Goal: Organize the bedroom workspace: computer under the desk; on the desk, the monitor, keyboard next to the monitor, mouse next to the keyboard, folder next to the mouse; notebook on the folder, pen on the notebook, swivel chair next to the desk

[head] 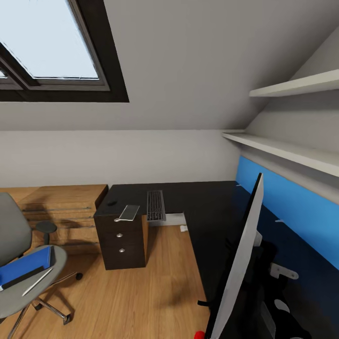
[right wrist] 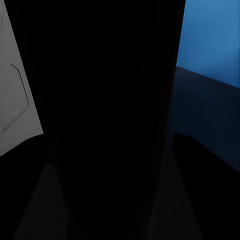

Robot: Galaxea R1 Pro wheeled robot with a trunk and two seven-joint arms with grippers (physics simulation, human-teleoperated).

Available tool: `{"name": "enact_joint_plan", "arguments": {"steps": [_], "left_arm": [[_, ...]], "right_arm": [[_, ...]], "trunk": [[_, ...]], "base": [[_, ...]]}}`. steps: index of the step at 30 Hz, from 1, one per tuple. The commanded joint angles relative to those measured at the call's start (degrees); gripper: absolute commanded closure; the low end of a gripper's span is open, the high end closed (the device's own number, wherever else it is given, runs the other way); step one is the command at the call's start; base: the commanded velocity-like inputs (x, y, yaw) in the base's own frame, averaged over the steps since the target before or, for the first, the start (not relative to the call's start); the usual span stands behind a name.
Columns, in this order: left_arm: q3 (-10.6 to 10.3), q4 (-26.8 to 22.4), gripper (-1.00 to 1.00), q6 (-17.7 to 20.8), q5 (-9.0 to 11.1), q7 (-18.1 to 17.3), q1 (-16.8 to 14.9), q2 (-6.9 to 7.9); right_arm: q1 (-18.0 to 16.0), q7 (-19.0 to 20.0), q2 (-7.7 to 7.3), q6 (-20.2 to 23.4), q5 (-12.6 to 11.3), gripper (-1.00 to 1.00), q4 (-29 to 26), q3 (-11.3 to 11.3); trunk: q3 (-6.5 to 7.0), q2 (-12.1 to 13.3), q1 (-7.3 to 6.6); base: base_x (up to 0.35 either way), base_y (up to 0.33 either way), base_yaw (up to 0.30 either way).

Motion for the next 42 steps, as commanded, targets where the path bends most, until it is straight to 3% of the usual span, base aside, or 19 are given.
{"name": "enact_joint_plan", "arguments": {"steps": [1, 11, 24, 42], "left_arm": [[-0.4, 0.0, -1.0, -0.3, 0.6, 0.4, 0.0, 0.06], [-0.4, 0.0, -1.0, -0.3, 0.6, 0.4, -0.1, 0.06], [-0.4, 0.0, -1.0, -0.3, 0.6, 0.4, -0.1, 0.06], [-0.4, 0.0, -1.0, -0.3, 0.5, 0.4, -0.1, 0.06]], "right_arm": [[0.0, -0.4, -0.04, -0.1, -0.5, 1.0, 1.4, -0.4], [-1.5, -0.4, -0.13, 0.7, -0.4, 1.0, 1.5, -0.4], [-4.4, -0.5, -2.41, 0.8, -0.4, 1.0, 4.7, -0.4], [-5.8, -0.7, -4.18, 0.7, -0.4, 1.0, 7.3, -0.4]], "trunk": [[-0.13, -0.1, 0.02], [-0.13, -0.1, 0.02], [-0.13, -0.1, 0.02], [-0.13, -0.1, 0.02]], "base": [[0.0, 0.0, 0.0], [0.0, 0.0, 0.0], [0.0, 0.0, 0.0], [0.0, 0.0, 0.0]]}}
